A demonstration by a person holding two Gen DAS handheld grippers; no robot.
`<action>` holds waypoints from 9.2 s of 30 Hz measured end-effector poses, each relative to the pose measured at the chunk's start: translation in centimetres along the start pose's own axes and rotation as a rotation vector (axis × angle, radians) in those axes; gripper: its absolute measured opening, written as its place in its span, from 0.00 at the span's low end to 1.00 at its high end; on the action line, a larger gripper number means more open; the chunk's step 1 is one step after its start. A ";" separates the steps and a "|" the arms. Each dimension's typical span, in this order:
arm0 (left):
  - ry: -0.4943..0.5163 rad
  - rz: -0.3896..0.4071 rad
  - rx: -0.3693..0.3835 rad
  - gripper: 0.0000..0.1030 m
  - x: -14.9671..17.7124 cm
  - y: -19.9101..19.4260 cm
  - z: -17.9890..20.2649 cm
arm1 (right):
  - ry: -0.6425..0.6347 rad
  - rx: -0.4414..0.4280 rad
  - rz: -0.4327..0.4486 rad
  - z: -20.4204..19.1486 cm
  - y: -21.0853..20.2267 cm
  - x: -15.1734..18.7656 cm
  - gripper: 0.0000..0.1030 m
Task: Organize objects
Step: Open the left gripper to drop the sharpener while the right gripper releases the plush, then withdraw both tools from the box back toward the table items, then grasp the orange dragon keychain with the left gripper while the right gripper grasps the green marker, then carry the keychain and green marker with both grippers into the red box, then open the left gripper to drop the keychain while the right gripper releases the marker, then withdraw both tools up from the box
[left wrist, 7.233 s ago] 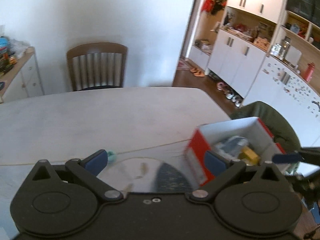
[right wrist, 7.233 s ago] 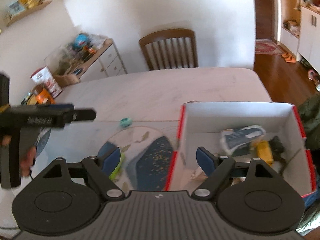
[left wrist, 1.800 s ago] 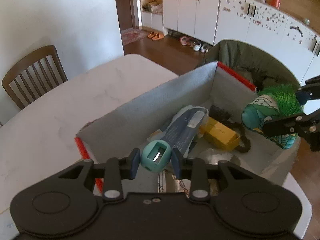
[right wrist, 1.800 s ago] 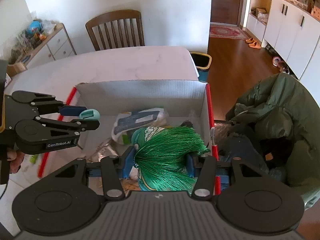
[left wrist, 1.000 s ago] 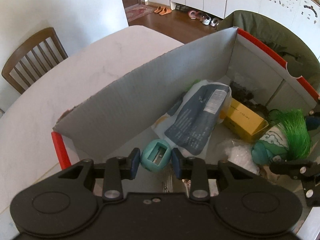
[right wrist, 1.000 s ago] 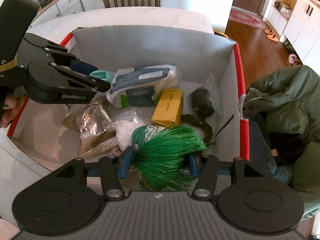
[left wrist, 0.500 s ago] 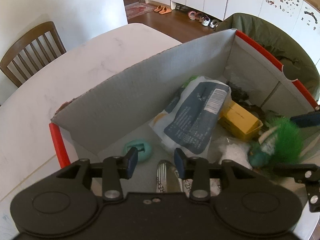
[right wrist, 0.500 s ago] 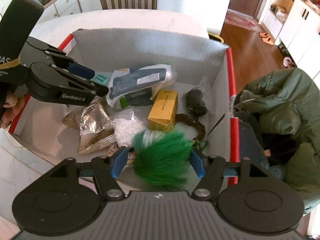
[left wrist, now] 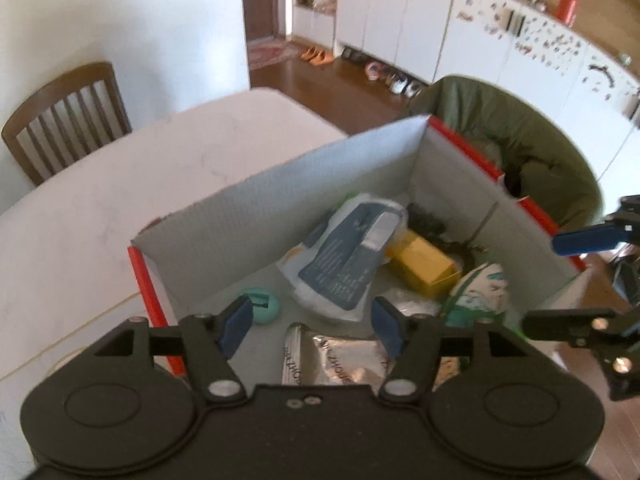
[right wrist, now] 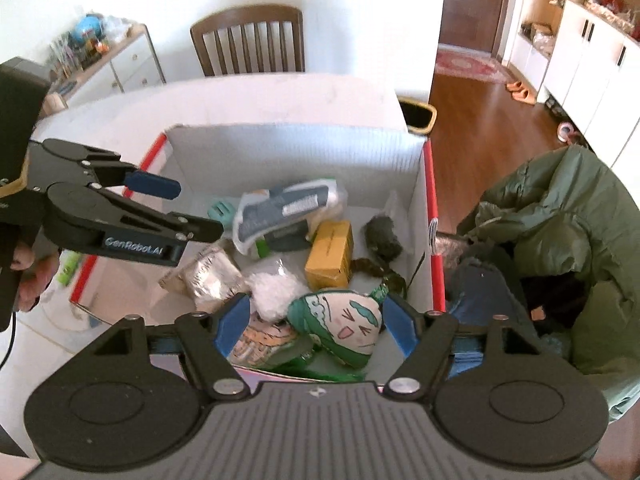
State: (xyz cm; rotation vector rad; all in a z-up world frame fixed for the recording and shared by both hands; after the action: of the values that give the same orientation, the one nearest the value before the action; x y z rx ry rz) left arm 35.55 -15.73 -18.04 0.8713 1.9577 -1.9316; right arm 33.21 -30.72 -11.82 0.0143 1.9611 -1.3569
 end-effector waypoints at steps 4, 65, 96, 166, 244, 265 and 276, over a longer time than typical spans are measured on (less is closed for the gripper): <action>-0.005 0.062 0.011 0.75 -0.3 -2.3 -0.1 | 0.013 -0.009 0.038 -0.8 -0.9 -0.3 0.71; -0.293 0.204 -0.064 1.00 15.0 -13.1 -27.5 | -0.012 -0.096 0.175 -29.2 4.8 -4.1 0.92; -0.220 0.059 -0.064 0.94 22.0 -3.4 -25.9 | -0.004 -0.005 -0.146 -31.2 19.6 -1.6 0.77; -0.384 0.088 0.042 0.20 17.0 -10.4 -19.6 | 0.030 -0.156 -0.050 -26.8 5.0 -0.2 0.15; -0.023 -0.132 -0.008 0.26 1.7 4.0 -1.0 | 0.124 -0.016 -0.098 1.1 8.6 -1.5 0.16; -0.075 0.006 0.026 0.73 0.5 -0.8 0.2 | 0.113 -0.052 0.020 -0.8 2.5 -2.0 0.28; -0.094 0.114 0.037 0.78 0.6 -5.8 -0.8 | 0.118 -0.045 0.124 -3.3 -1.7 -1.8 0.53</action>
State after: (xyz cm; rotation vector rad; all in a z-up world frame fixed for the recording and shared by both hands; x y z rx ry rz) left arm 31.94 -14.47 -13.59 0.8653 1.7851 -1.9139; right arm 32.01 -28.13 -8.91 0.1954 2.0520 -1.2567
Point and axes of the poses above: each gripper's, at about its wrist camera, not at the fingertips, and y roughly the way its jaws point, z to its right, x to its underside, the point moved 10 cm from there along y, roughly the way its jaws point, and after that the axes turned 7 degrees about -x, right-handed, at the moved point
